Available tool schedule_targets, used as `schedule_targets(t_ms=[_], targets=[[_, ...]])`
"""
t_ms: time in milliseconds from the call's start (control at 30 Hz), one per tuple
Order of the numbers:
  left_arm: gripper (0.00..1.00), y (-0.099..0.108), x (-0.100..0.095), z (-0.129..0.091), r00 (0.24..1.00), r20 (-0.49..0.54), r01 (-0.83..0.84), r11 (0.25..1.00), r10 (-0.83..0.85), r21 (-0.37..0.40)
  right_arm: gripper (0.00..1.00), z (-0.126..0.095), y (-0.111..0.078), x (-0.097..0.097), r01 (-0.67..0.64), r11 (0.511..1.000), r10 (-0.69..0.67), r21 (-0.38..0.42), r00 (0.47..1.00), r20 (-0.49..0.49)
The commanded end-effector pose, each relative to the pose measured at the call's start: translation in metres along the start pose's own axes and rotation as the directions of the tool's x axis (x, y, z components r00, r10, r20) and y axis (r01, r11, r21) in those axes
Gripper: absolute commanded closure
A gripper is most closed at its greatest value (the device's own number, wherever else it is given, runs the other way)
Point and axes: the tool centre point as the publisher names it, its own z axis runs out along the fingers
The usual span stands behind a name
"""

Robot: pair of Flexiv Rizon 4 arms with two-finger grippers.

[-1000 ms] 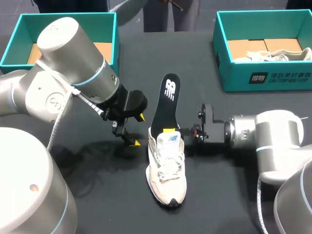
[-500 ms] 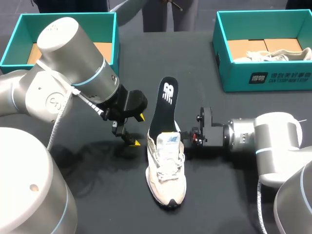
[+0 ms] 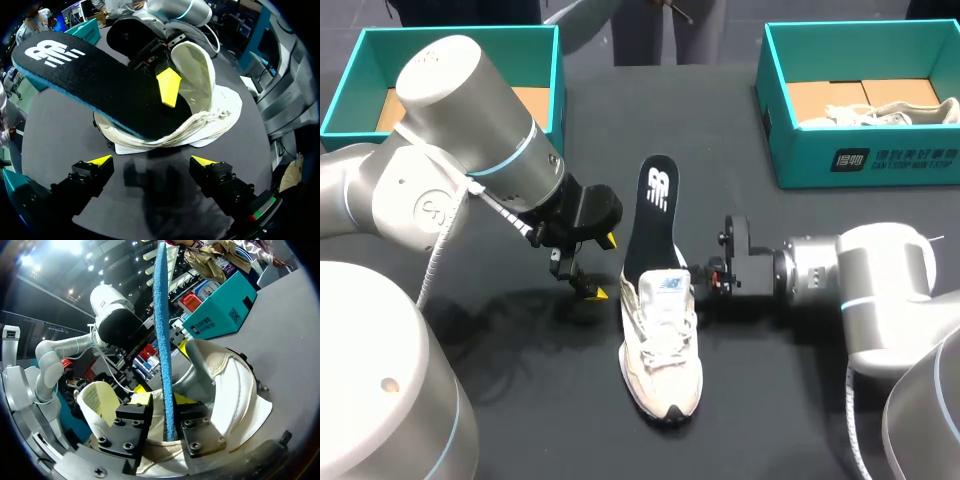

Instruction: Take the shoe out of the shoebox, open the shoe tongue, remove and reinsert the insole, then place the shoe into the shoebox

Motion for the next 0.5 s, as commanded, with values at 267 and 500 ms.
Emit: schedule_targets(t_ms=[267,500], targets=[[0.0,-0.0001,0.0,0.0005,1.0,-0.001,0.0,1.0,0.0,-0.001,0.74,0.0018,0.0061,0.0024,0.028,1.0,-0.028,0.006,1.0,0.005],[0.0,-0.0001,0.0,0.0005,1.0,-0.001,0.0,1.0,0.0,-0.001,0.72,0.0013,0.0104,0.0035,0.044,0.999,-0.044,0.012,0.999,0.006]])
